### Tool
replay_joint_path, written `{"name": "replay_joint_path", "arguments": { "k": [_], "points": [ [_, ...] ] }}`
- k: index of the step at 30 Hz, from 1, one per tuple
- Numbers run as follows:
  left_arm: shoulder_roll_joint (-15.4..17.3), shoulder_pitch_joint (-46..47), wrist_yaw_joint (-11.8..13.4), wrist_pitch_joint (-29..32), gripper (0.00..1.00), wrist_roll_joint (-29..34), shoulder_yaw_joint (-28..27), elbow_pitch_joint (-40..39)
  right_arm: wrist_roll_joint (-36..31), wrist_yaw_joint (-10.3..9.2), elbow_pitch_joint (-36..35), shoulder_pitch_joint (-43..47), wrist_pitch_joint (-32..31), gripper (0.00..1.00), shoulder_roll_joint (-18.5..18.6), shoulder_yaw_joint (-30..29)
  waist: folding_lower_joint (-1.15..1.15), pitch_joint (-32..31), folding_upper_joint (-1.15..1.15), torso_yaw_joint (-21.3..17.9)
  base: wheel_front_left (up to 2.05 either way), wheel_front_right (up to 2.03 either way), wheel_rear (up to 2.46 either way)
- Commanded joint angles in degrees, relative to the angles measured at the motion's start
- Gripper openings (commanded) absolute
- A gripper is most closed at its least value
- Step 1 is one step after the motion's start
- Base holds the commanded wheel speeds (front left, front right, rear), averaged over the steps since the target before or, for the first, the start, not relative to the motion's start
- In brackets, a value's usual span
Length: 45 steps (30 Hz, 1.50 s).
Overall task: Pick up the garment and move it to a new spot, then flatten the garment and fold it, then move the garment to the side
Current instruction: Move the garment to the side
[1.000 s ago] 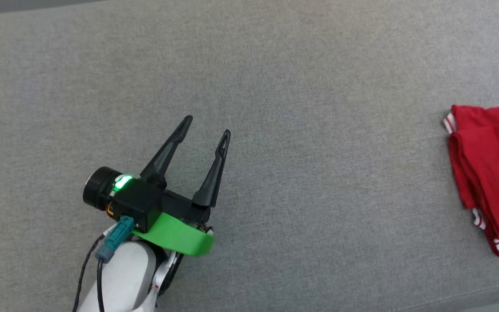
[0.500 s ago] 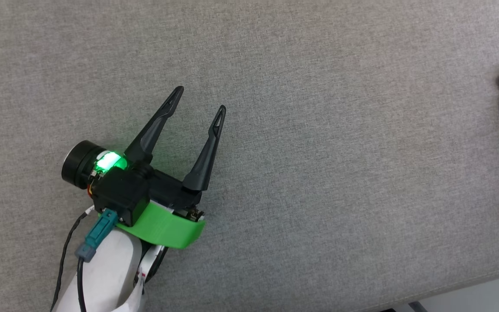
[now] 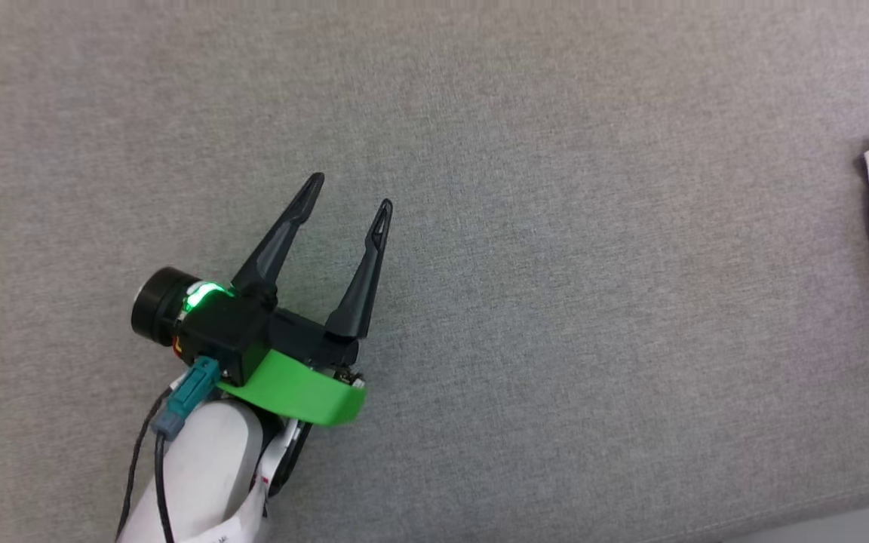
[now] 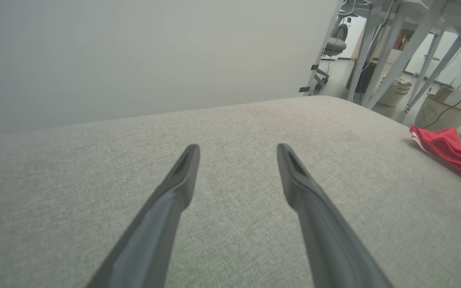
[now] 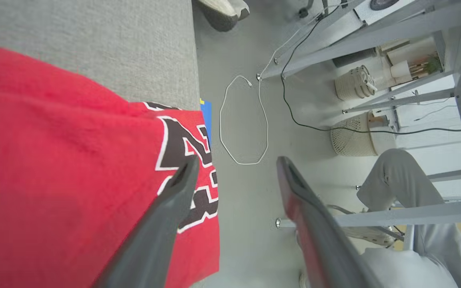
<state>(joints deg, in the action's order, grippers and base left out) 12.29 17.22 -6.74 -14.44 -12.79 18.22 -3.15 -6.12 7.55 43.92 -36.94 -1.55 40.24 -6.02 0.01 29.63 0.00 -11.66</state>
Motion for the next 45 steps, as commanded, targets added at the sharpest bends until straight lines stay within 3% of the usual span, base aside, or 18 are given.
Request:
{"name": "replay_joint_path", "arguments": {
  "k": [1,7,11,16,20,26,35,45],
  "points": [
    [-0.5,-0.9,0.4,-0.4,1.00,-0.4,-0.4,0.9,0.7,-0.06,-1.0,-1.1,0.8,1.00,-0.3,0.8,-0.01,-4.7,0.00,2.1,0.00,0.00,0.00],
    [-2.1,-3.7,1.0,-0.5,1.00,-1.5,-3.5,4.3,6.8,-0.06,-8.0,0.5,2.4,1.00,-2.5,4.4,-0.01,-12.7,0.00,4.6,0.00,0.00,0.00],
    [-2.8,-6.2,1.4,-0.5,1.00,-1.7,-6.2,5.6,11.8,-0.06,-16.2,3.5,2.2,1.00,-4.9,6.7,-0.01,-16.8,0.00,6.2,0.00,0.00,0.00],
    [-3.7,-8.5,1.6,-0.5,1.00,-1.7,-8.7,7.6,17.2,-0.06,-27.8,9.9,2.0,1.00,-10.9,5.0,-0.01,-20.6,0.00,8.3,0.00,0.00,0.00],
    [-4.4,-9.9,1.8,-0.5,1.00,-1.3,-9.6,9.7,17.9,-0.06,-36.3,17.1,2.3,1.00,-15.9,3.2,-0.01,-22.7,0.00,9.8,0.00,0.00,0.00],
    [-6.0,-11.9,2.4,-0.6,1.00,-1.0,-11.4,11.1,18.5,-0.06,-44.2,27.0,4.2,1.00,-23.5,2.7,-0.01,-25.1,0.00,11.2,0.00,0.00,0.00],
    [-7.6,-15.6,1.4,-0.6,1.00,-0.1,-13.9,11.4,19.3,-0.06,-44.7,36.4,11.2,1.00,-30.6,4.4,-0.01,-27.1,0.00,12.2,0.00,0.00,0.00],
    [-8.8,-17.6,0.3,-0.6,1.00,1.7,-15.4,10.7,20.3,-0.06,-40.3,39.6,15.2,1.00,-34.3,6.4,-0.01,-28.0,0.00,12.3,0.00,0.00,0.00]
  ]
}}
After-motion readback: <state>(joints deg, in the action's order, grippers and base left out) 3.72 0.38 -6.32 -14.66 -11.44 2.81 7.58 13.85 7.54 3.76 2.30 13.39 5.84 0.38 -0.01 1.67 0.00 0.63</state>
